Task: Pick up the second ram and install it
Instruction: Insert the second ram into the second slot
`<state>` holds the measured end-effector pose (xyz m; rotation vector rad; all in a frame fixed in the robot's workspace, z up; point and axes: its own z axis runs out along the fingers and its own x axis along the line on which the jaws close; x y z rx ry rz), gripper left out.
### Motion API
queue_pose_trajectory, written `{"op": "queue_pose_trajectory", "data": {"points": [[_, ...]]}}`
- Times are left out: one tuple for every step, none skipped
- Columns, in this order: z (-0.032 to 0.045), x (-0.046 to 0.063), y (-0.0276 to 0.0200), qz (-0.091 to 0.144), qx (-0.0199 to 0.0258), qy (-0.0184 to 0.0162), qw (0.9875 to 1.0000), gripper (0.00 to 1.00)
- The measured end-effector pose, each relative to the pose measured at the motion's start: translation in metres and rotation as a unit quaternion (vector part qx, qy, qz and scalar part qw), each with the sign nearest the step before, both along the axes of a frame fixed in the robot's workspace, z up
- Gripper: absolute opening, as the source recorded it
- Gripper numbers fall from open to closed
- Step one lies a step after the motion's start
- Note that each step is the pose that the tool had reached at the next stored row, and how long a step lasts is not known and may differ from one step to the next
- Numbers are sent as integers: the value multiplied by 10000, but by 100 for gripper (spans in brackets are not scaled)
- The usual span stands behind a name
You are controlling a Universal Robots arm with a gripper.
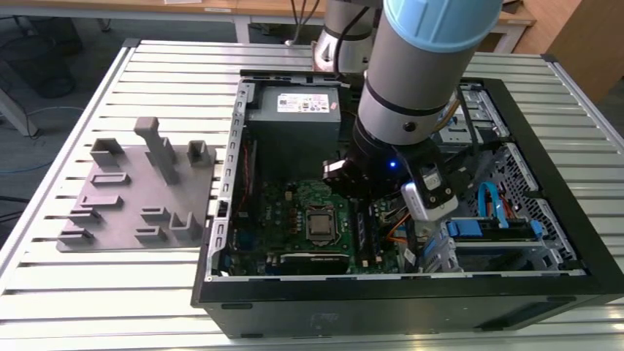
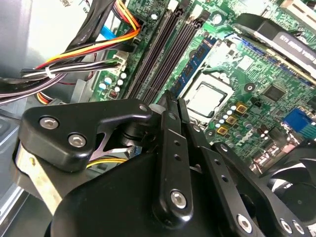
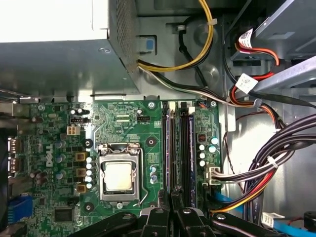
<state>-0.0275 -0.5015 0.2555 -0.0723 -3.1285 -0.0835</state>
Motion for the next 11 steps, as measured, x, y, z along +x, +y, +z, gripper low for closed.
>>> {"op": "queue_pose_trajectory", "data": {"points": [[-3,1,2,0,0,0,10000,13],[-5,3,4,0,-1,0,10000,13],[-8,5,6,0,-1,0,10000,13],[-12,6,7,0,-1,0,10000,13],[-15,7,8,0,-1,0,10000,13],[-20,8,8,0,-1,0,10000,13],[-23,9,9,0,-1,0,10000,13],[-27,10,9,0,-1,0,10000,13],[-31,11,10,0,-1,0,10000,13],[-35,12,11,0,-1,0,10000,13],[-38,12,12,0,-1,0,10000,13]]}}
